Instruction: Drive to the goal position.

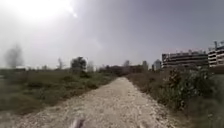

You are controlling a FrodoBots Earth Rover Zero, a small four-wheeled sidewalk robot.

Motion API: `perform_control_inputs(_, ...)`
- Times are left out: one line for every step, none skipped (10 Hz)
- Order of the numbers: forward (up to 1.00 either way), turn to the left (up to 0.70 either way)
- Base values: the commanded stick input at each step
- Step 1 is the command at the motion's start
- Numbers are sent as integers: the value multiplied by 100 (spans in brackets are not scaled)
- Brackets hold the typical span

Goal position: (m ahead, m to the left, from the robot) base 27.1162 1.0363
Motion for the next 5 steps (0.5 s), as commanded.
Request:
perform_control_inputs(100, 0)
perform_control_inputs(100, 0)
perform_control_inputs(100, 0)
perform_control_inputs(100, 0)
perform_control_inputs(100, 0)
